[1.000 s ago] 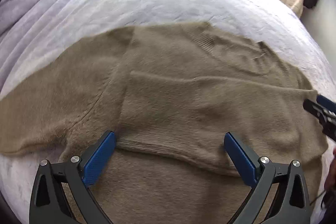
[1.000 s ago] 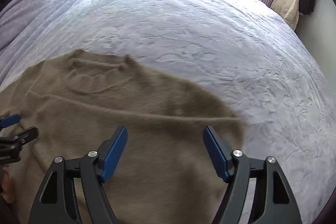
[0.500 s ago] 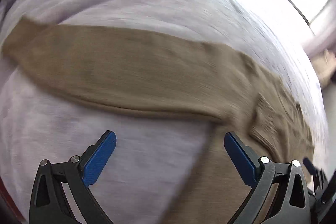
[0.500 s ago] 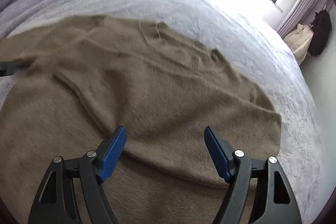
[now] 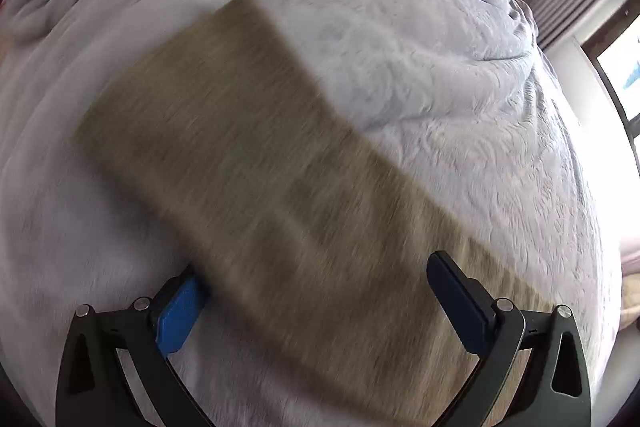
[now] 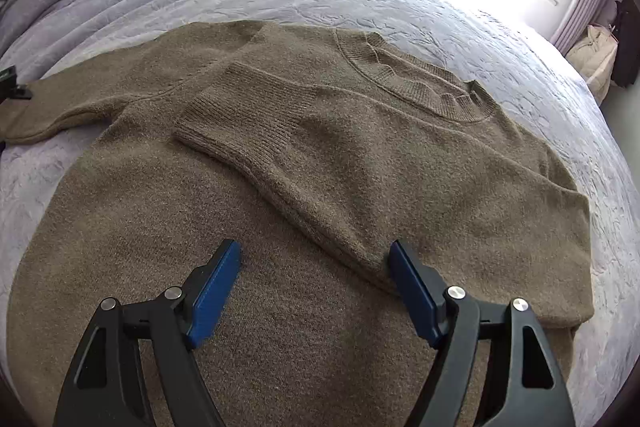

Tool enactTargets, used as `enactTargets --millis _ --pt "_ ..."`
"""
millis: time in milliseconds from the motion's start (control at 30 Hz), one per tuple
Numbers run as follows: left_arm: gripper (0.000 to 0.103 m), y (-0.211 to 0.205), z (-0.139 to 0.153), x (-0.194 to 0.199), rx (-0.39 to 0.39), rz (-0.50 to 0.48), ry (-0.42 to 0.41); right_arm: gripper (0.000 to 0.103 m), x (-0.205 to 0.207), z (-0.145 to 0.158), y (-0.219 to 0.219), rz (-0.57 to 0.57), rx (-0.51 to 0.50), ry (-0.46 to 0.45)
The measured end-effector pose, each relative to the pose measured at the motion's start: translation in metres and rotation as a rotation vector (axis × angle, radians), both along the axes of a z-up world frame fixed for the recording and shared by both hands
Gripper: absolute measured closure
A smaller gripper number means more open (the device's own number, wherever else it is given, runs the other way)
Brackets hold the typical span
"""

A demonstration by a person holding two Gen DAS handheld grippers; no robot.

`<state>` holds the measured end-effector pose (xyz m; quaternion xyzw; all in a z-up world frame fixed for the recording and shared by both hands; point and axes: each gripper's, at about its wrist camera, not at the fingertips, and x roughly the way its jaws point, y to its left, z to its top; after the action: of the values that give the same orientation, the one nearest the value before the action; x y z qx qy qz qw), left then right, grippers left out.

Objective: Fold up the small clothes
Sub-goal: 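Grasp the other sleeve cuff with the left tool and fold it across the body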

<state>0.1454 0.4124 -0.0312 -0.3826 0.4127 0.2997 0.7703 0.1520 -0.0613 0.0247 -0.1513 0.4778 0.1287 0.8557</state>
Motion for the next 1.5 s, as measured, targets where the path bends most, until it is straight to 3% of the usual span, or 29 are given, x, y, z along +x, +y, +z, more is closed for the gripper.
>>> enactTargets --millis 67,133,200,300,400,533,633,733,833,900,1133,1300,1500 --pt "0.008 -0.001 0.008 0.006 -0.005 -0.03 -0.05 0.023 0.0 0.002 0.001 -0.008 0.002 0.005" --pt "0.077 -0.011 0.02 0.01 0.044 -0.081 -0.062 0.023 -0.001 0.004 -0.003 -0.011 -0.003 0.005" --pt "0.089 -0.014 0.022 0.009 0.034 -0.121 -0.083 0.023 0.002 0.01 -0.005 -0.021 0.012 -0.004" --pt "0.089 -0.015 0.025 0.004 0.026 -0.12 -0.098 0.023 0.011 0.021 -0.006 -0.041 0.067 -0.005" --pt "0.091 -0.015 0.034 0.006 0.048 -0.122 -0.113 0.023 0.03 0.027 0.004 -0.064 0.054 -0.021" --pt "0.092 -0.024 0.068 -0.008 0.109 -0.157 -0.174 0.023 0.063 0.022 0.034 -0.052 0.049 0.011" --pt "0.092 -0.031 0.091 -0.011 0.138 -0.191 -0.213 0.023 0.079 0.012 0.07 -0.011 0.016 0.013" --pt "0.092 -0.048 0.112 -0.01 0.176 -0.245 -0.239 0.022 0.088 -0.01 0.108 0.052 -0.003 0.077" --pt "0.093 -0.072 0.13 -0.004 0.186 -0.308 -0.265 0.023 0.072 -0.001 0.124 0.15 0.003 0.016" --pt "0.093 -0.096 0.14 0.006 0.187 -0.366 -0.272 0.023 0.063 0.014 0.105 0.131 0.095 0.011" --pt "0.093 -0.204 0.161 0.047 0.22 -0.579 -0.263 0.023 0.043 0.039 -0.029 -0.053 0.094 -0.069" --pt "0.094 -0.321 0.163 0.075 0.22 -0.76 -0.243 0.023 0.031 0.045 -0.127 -0.184 0.119 -0.069" --pt "0.094 -0.465 0.139 0.09 0.211 -0.951 -0.174 0.023 0.012 0.046 -0.21 -0.282 0.207 -0.091"
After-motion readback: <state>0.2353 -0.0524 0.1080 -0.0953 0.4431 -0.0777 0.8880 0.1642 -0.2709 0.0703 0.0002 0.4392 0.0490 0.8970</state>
